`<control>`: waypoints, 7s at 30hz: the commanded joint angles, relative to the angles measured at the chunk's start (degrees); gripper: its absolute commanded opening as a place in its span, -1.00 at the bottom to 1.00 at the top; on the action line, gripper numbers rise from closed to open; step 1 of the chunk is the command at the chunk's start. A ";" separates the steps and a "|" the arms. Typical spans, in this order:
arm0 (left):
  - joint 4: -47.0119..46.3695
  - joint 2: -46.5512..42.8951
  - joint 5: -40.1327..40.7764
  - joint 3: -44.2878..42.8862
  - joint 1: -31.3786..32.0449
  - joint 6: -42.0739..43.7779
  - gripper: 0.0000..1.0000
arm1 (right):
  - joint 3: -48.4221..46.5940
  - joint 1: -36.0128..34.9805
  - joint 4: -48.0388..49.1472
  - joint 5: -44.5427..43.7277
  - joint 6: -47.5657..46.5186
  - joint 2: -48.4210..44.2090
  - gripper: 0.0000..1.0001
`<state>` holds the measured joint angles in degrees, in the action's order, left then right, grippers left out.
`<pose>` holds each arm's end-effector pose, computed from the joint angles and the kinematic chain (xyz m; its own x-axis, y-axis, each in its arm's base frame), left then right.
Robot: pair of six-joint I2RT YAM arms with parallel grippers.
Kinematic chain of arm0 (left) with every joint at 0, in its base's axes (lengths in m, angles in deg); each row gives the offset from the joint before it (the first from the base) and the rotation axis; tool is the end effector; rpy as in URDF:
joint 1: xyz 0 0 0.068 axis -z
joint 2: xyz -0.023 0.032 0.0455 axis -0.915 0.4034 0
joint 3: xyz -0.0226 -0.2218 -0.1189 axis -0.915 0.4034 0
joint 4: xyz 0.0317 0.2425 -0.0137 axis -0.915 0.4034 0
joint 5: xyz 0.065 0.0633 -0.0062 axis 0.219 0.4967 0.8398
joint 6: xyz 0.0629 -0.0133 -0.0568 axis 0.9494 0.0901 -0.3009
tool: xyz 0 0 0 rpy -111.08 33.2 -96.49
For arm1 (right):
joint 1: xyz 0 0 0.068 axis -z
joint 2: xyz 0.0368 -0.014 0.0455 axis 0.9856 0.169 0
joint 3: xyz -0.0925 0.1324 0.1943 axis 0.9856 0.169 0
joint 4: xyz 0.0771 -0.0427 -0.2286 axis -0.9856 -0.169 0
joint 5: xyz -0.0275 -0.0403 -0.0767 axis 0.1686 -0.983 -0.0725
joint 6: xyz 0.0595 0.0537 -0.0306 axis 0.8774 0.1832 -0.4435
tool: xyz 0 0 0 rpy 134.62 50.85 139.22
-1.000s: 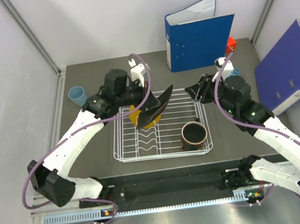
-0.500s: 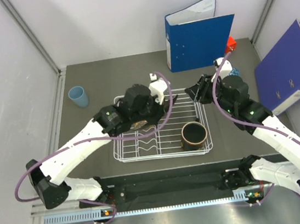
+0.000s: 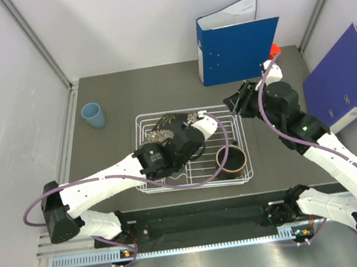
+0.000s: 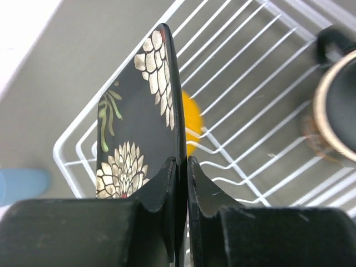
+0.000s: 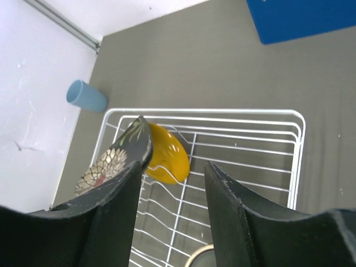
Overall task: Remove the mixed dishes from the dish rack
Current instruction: Pick up the plate from the dish rack, then place the plate at the center of the board.
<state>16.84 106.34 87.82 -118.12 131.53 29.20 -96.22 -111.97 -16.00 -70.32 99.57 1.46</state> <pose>0.1642 -0.2627 0.2998 -0.2299 0.5902 -0.7738 0.6136 0.7050 0.3555 0.2138 0.1216 0.3458 -0.4294 0.4047 -0.8074 -0.2191 0.8206 0.5278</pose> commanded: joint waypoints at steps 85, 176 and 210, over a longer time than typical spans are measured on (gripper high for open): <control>-66.05 -0.50 34.17 25.81 24.42 49.78 -0.54 | -3.55 -1.17 5.50 24.92 -11.03 20.36 -1.00; -31.15 -24.59 31.44 23.96 -2.65 -8.24 0.98 | -58.74 10.35 11.48 32.48 8.13 84.08 -0.78; -26.76 -23.36 27.23 22.29 -2.65 -8.94 0.98 | -40.29 7.71 -2.60 9.18 -3.56 50.97 0.18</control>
<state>-10.29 81.75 116.26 -94.08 129.12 19.60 -137.97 -102.53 -22.52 -60.14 96.86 62.88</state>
